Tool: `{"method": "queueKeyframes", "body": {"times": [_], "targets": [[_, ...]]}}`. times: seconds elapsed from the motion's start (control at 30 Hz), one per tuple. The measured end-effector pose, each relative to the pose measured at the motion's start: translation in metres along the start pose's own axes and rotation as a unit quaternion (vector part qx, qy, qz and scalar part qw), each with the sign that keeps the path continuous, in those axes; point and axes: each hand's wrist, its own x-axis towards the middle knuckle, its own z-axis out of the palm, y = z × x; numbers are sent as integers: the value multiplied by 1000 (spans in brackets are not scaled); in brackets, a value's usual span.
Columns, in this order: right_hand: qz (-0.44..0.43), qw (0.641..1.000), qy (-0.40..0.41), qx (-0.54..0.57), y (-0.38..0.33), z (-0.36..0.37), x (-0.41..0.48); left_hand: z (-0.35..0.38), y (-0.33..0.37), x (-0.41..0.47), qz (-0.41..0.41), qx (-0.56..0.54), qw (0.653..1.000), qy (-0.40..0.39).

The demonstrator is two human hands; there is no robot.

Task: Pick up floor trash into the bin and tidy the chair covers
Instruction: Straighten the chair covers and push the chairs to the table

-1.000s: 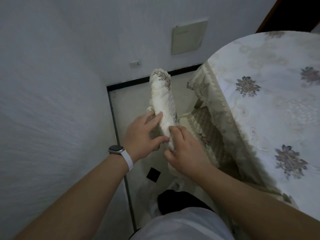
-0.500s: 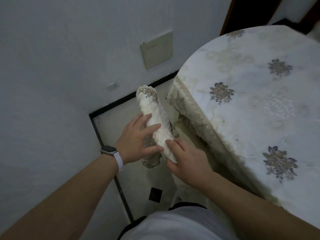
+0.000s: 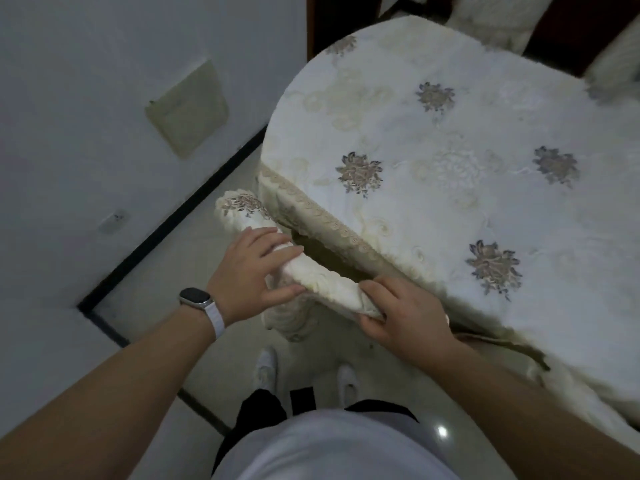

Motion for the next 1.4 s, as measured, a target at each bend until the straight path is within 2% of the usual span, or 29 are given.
{"method": "queueKeyframes", "body": {"times": [0.17, 0.3, 0.5, 0.83, 1.4], "targets": [[103, 994, 28, -30, -27, 6, -8, 0, -25, 15, 67, -49, 996, -27], [204, 976, 67, -41, -58, 19, -8, -2, -39, 23, 122, -61, 990, -32], [293, 951, 97, -32, -78, 35, -3, -4, -46, 25, 134, -61, 989, -36], [312, 937, 148, -50, -70, 46, 8, 1, -52, 32, 141, -59, 988, -20], [308, 936, 160, -52, -39, 43, 34, 10, -59, 77, 139, -59, 988, -39]]}}
